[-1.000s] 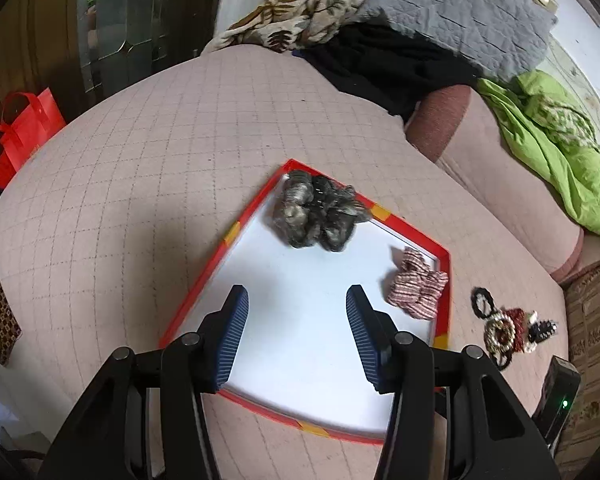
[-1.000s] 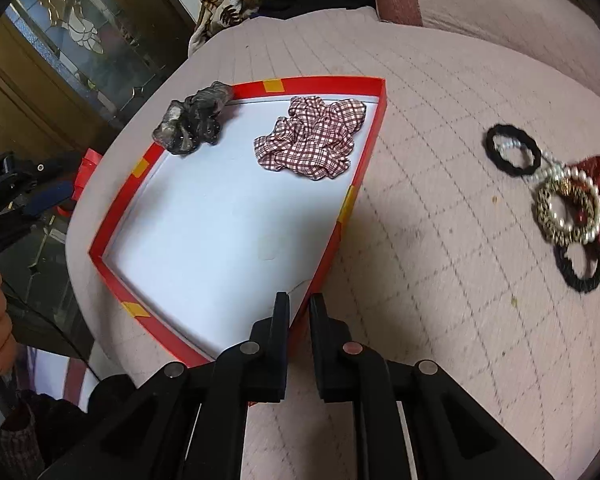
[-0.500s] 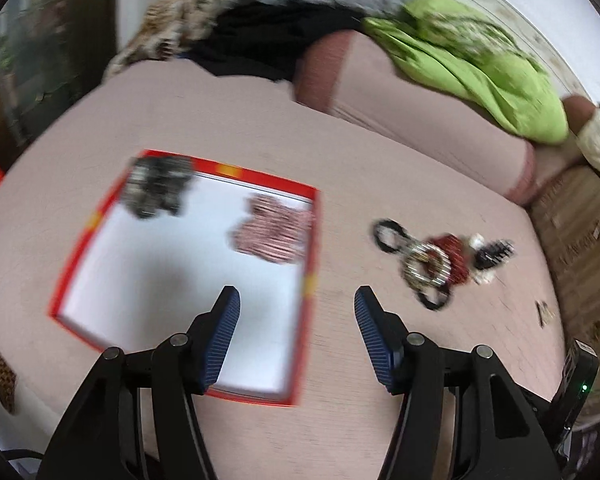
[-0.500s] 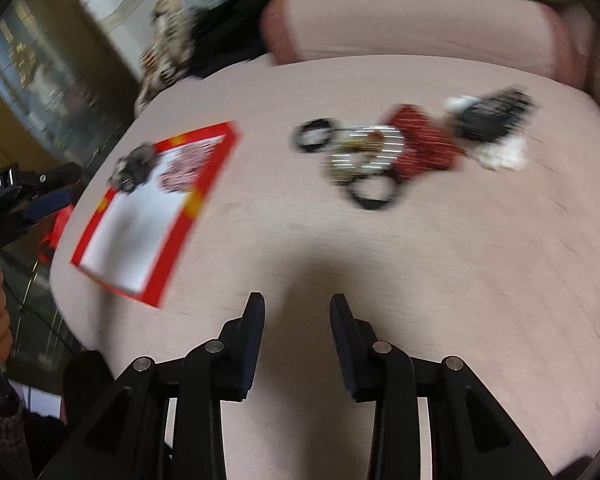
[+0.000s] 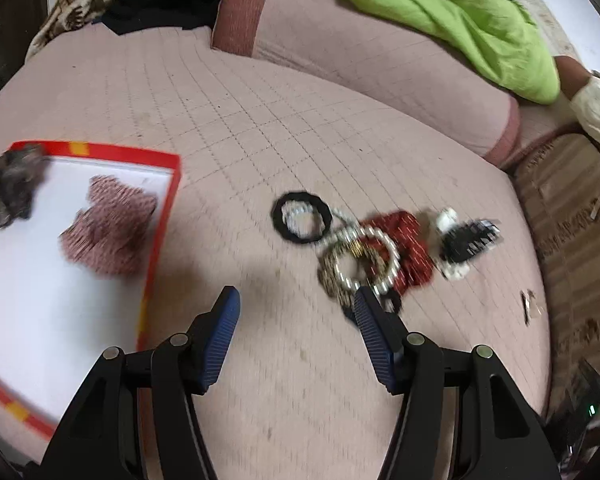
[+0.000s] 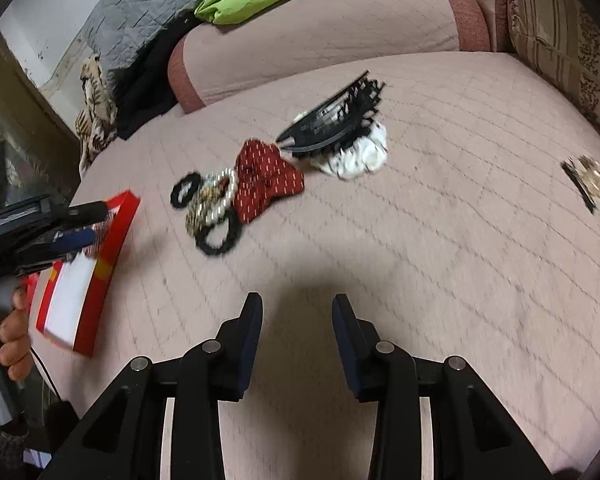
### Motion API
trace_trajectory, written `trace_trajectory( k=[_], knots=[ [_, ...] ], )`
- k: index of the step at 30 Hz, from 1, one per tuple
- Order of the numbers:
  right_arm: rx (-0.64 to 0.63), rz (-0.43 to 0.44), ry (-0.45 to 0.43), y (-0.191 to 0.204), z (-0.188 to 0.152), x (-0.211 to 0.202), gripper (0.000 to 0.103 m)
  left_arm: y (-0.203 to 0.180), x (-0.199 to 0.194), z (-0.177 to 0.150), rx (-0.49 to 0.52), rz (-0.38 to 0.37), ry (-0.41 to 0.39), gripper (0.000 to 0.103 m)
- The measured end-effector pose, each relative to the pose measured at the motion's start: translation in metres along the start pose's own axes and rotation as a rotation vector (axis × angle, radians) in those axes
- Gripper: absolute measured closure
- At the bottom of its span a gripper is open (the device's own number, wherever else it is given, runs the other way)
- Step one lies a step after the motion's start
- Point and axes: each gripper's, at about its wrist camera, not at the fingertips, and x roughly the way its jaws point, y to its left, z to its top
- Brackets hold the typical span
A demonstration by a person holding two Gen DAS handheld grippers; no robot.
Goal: Organize jewelry
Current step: 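Withdraw both tools from the tray toward the remaining accessories, then grasp the black ridged scrunchie with the left tool while the right grasps the red polka-dot scrunchie, then carry both scrunchies into the tray and open both tools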
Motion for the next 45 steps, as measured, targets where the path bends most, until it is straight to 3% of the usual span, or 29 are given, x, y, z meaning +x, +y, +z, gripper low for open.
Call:
trace_trajectory(
  k=[5,9,13,14,15,17,19,23,28,33,37,38,40,41,42,45],
  knots=[
    [0.020,0.025,-0.015,0.005,0.025,0.032,0.063,0.006,0.050,0.028,-0.034,0.035,0.054,0.047],
    [0.058,0.036,-0.036,0.008,0.047,0.055,0.056,0.014,0.079,0.044,-0.066,0.035,0.068,0.050],
    [0.098,0.031,-0.040,0.008,0.059,0.076,0.056,0.013,0.091,0.047,-0.060,0.039,0.051,0.064],
    [0.101,0.026,-0.040,0.009,0.061,0.080,0.056,0.010,0.092,0.046,-0.043,0.052,0.041,0.080],
    [0.101,0.020,-0.035,0.010,0.061,0.083,0.058,0.007,0.093,0.043,-0.018,0.071,0.044,0.089],
    [0.112,0.026,0.004,0.009,0.062,0.094,0.101,0.007,0.091,0.040,-0.017,0.056,0.046,0.096],
    [0.132,0.034,0.024,0.006,0.058,0.096,0.101,0.011,0.085,0.036,-0.036,0.052,0.057,0.097],
    [0.097,-0.001,0.027,0.001,0.044,0.075,0.101,0.023,0.067,0.013,-0.064,0.039,0.081,0.097],
    [0.109,-0.013,0.053,-0.023,0.016,0.040,0.101,0.040,0.030,-0.031,-0.111,-0.050,0.118,0.097],
    [0.113,-0.015,0.083,-0.043,-0.023,0.002,0.101,0.042,0.002,-0.080,-0.089,-0.079,0.145,0.097],
    [0.118,-0.021,0.079,-0.051,-0.048,-0.021,0.098,0.044,0.001,-0.102,-0.077,-0.086,0.154,0.097],
    [0.118,-0.022,0.065,-0.053,-0.051,-0.027,0.093,0.044,-0.001,-0.102,-0.081,-0.084,0.145,0.097],
    [0.103,-0.035,0.031,-0.051,-0.051,-0.035,0.074,0.039,-0.004,-0.103,-0.089,-0.074,0.134,0.097],
    [0.095,-0.044,0.014,-0.049,-0.049,-0.038,0.058,0.039,-0.005,-0.104,-0.088,-0.070,0.134,0.096],
    [0.090,-0.051,-0.004,-0.048,-0.048,-0.042,0.051,0.036,-0.004,-0.105,-0.081,-0.065,0.132,0.096],
    [0.070,-0.061,-0.040,-0.042,-0.040,-0.046,0.051,0.034,-0.005,-0.110,-0.059,-0.055,0.124,0.092]
  ],
)
